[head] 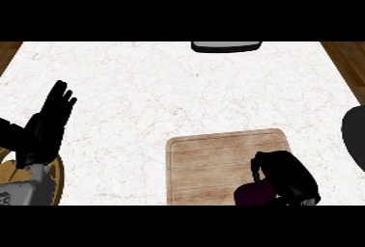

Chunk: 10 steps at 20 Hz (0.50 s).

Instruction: Pick the eggplant from the cutting board and place it in the pan

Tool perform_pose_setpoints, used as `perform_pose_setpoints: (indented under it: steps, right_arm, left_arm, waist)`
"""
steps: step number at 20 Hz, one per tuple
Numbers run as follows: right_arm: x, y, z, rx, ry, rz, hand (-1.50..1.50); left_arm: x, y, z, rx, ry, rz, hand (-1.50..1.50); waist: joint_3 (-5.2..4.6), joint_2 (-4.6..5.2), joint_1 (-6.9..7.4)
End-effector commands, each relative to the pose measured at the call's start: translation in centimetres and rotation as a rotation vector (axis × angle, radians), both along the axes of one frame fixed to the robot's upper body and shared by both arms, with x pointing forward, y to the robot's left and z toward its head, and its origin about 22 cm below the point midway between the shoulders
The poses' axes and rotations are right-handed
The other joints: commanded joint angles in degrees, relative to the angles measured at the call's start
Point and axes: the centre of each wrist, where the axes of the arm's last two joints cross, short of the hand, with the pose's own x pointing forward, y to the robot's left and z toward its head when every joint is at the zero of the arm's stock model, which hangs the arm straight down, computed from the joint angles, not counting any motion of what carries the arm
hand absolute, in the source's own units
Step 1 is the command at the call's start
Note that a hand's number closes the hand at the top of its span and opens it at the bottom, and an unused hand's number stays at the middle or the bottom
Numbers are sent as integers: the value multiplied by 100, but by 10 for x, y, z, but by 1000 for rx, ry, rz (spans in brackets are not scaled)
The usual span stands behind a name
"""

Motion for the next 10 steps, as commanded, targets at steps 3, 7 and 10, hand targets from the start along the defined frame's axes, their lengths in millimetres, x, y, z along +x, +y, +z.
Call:
perform_pose_setpoints:
  steps: [3,7,10]
  right_arm:
    - [-41,-39,48,-20,-380,-50,150]
    - [-62,-50,97,-51,-610,-51,150]
    - [-88,-49,127,-24,-717,-82,150]
  left_arm:
    - [-4,7,0,5,22,17,0]
    - [-9,5,2,7,6,-3,0]
    - [-3,17,3,7,-5,16,0]
  waist:
    - [9,-6,-120]
    - [6,-15,-109]
    - [0,23,-76]
